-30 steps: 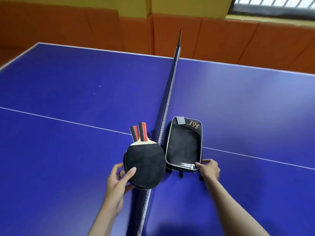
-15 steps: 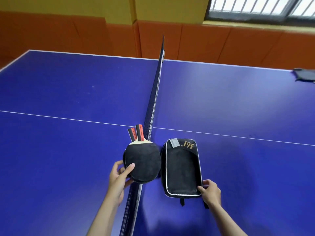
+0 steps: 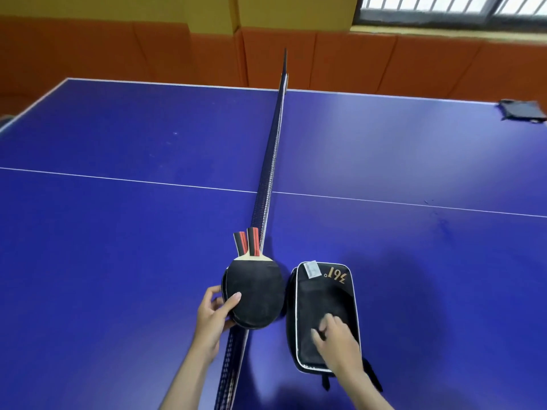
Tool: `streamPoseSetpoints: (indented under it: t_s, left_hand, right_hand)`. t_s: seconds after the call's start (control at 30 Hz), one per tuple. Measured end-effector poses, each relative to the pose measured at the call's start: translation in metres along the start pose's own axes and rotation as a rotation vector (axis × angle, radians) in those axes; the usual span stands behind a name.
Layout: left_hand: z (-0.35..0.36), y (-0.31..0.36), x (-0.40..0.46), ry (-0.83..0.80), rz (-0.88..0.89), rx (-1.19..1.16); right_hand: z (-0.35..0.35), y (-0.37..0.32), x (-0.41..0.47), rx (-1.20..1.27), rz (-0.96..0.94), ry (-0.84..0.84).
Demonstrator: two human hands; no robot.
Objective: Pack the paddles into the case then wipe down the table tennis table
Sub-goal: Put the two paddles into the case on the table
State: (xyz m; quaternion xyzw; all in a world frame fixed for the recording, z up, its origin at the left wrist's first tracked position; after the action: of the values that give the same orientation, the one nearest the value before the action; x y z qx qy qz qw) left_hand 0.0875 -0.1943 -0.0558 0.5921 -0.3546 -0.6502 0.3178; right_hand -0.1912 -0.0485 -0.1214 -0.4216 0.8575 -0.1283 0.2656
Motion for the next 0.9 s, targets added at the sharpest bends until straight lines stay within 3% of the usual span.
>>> streamPoseSetpoints:
  t_s: [0.2,0.33,0.4,0.57,0.77,0.9]
  left_hand:
    - [-0.024,-0.014,-0.011,0.032,0.015,0.018]
    - [-0.026,-0.014,-0.011,0.020,0.033,0.035]
    - [-0.023,-0.014,-0.011,0.016,0.029,0.031]
    - [-0.009,-0.015,-0.004,-0.004,0.030,0.064]
    - [0.042,-0.043,0.007,-0.094,-0.018,0.204]
    - [0.092,-0.081,0.008,-0.176,-0.095,0.246]
  right_hand:
    - [0.056,-0.048,0.006,-0.313,0.018,-0.117]
    - [0.074,-0.044,0.013,-0.284,0.000,-0.184]
    - [0.067,-0.051,0.011,-0.402,-0.035,-0.209]
    - [0.022,-0.056,0.008,-0.251,-0.052,-0.124]
    - [-0.068,-0.048,-0.022,0.066,-0.180,0.204]
    - [-0.072,-0.045,-0.032,0.186,-0.334,0.059]
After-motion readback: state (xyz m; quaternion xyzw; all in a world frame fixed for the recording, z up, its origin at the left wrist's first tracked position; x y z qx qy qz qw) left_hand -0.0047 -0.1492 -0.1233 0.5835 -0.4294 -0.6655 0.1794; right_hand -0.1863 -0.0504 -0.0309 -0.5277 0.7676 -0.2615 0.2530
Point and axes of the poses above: each hand's wrist, its own x-axis towards the middle knuckle, its own z-axis out of the palm, y = z × x, the point moved 9 cm from there along x, towards the middle knuckle, and after that the axes turned 2 degrees about x, right-handed, at the moved point
